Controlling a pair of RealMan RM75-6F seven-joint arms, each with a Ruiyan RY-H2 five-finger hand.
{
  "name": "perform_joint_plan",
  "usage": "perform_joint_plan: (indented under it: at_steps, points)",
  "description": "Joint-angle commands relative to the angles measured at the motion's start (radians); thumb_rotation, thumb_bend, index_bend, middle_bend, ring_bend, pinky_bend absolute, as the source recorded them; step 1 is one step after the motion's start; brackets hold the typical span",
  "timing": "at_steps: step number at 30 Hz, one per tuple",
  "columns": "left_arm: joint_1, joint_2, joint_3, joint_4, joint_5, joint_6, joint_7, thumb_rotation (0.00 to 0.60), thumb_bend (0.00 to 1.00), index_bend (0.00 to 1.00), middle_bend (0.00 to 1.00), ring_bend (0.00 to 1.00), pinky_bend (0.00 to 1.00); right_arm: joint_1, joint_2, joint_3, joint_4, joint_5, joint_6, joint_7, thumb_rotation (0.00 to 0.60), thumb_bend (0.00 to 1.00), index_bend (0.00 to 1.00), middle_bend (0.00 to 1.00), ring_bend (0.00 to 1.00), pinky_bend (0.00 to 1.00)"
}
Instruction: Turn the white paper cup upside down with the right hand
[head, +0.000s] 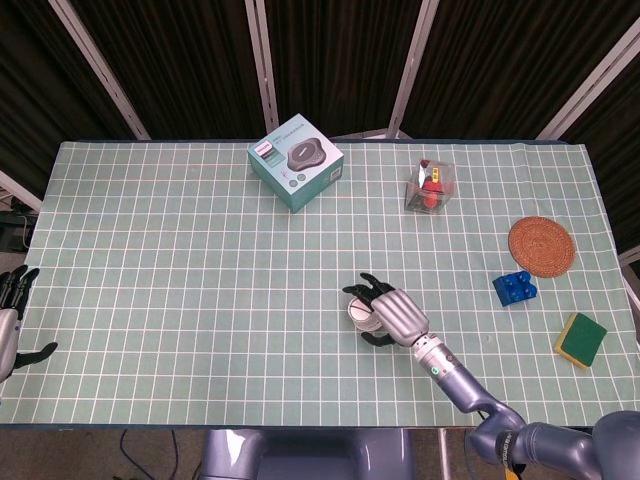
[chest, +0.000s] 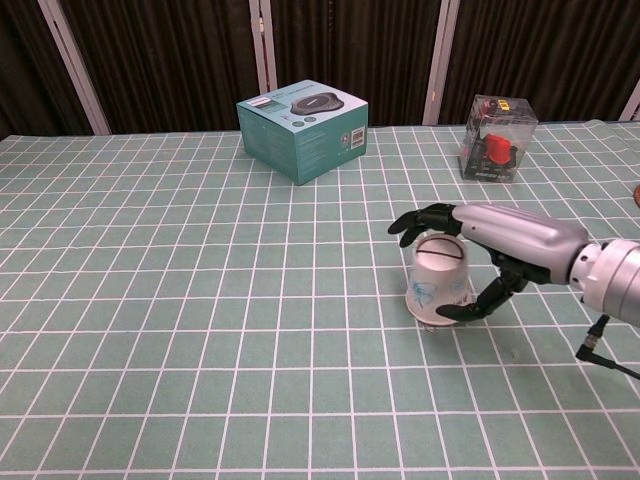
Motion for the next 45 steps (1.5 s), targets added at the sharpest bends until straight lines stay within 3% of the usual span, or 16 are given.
perform_joint_plan:
  at_steps: [1, 14, 27, 37, 41, 45]
  points:
    - [0.0, 0.0, 0.0, 0.0, -0.001, 0.0, 0.001, 0.6, 0.0, 0.0, 0.0, 0.0, 0.0, -0.006, 0.022, -0.013, -0.007, -0.005, -0.005, 0.009, 0.6, 0.19, 0.13, 0.17, 0.0, 0.19]
    - [0.002, -0.004, 0.004, -0.009, 0.007, 0.007, 0.014, 0.6, 0.0, 0.0, 0.0, 0.0, 0.0, -0.033, 0.128, -0.083, -0.108, -0.072, 0.017, 0.028, 0.6, 0.19, 0.13, 0.16, 0.0, 0.21]
    - [0.011, 0.011, 0.01, -0.026, 0.034, 0.023, -0.005, 0.6, 0.0, 0.0, 0.0, 0.0, 0.0, -0.072, 0.217, -0.078, -0.245, -0.117, 0.126, -0.004, 0.6, 0.18, 0.13, 0.12, 0.0, 0.18]
    - [0.031, 0.031, 0.025, -0.04, 0.106, 0.062, -0.04, 0.6, 0.0, 0.0, 0.0, 0.0, 0.0, -0.2, 0.434, -0.098, -0.364, -0.201, 0.381, -0.038, 0.6, 0.18, 0.13, 0.12, 0.0, 0.16]
    - [0.037, 0.019, 0.03, -0.027, 0.137, 0.084, -0.024, 0.6, 0.0, 0.0, 0.0, 0.0, 0.0, -0.272, 0.485, -0.094, -0.345, -0.198, 0.494, -0.051, 0.6, 0.17, 0.1, 0.06, 0.0, 0.06]
    - [0.046, 0.008, 0.029, -0.015, 0.158, 0.112, -0.021, 0.6, 0.0, 0.0, 0.0, 0.0, 0.0, -0.347, 0.486, -0.09, -0.312, -0.168, 0.572, -0.103, 0.6, 0.02, 0.02, 0.0, 0.0, 0.0]
